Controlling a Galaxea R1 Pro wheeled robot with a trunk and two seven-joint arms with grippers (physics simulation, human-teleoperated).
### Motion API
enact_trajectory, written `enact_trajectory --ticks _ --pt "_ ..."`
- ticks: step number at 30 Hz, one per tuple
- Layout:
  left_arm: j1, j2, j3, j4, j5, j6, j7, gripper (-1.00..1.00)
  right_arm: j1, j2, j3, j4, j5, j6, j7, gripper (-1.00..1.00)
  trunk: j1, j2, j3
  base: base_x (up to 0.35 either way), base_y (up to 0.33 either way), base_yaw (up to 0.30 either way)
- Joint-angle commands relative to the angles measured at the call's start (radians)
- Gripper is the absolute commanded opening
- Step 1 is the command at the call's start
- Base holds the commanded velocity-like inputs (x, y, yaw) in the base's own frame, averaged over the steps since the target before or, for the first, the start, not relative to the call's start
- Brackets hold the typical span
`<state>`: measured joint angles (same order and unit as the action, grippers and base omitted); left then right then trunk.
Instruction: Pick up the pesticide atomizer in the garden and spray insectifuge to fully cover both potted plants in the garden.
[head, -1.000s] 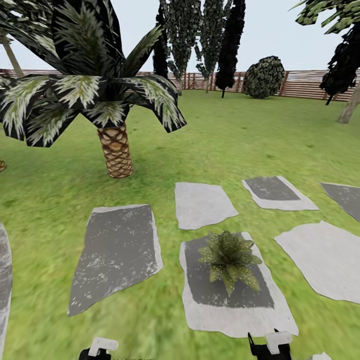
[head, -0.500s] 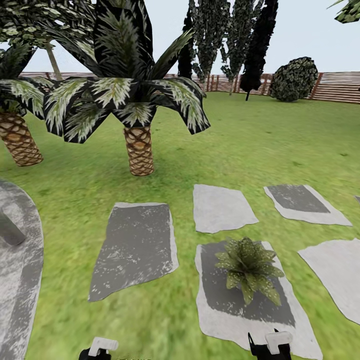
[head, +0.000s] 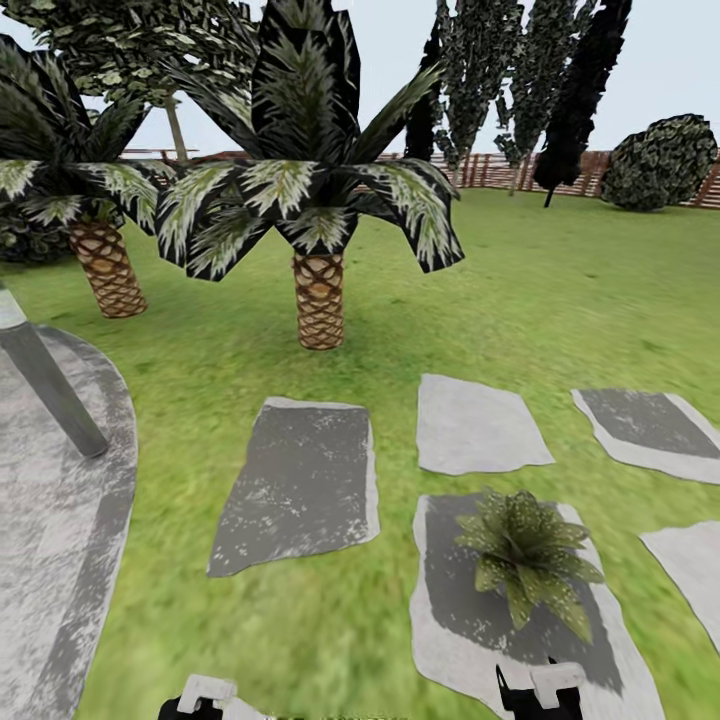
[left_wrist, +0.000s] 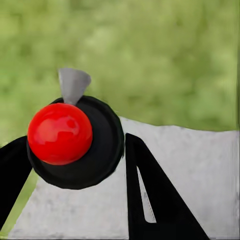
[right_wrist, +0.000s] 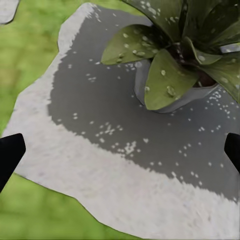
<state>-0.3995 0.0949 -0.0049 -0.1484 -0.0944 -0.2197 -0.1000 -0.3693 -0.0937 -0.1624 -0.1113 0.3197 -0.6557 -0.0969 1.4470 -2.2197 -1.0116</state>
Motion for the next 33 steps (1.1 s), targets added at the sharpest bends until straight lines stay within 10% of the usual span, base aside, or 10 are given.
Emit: enact_trajectory --ticks 1,33 --pt "-0.001 0.000 0.000 0.001 -0.010 -0.004 0.000 -1.00 0.000 0.000 -0.005 0.001 0.011 -0.002 -0.006 1.00 0.000 0.000 0.000 -0.096 -0.252 0.277" --pt "-0.001 0.000 0.000 0.001 -0.010 -0.004 0.000 -1.00 0.000 0.001 -0.005 0.001 0.012 -0.002 -0.005 1.00 0.000 0.000 0.019 -0.028 -0.059 0.277"
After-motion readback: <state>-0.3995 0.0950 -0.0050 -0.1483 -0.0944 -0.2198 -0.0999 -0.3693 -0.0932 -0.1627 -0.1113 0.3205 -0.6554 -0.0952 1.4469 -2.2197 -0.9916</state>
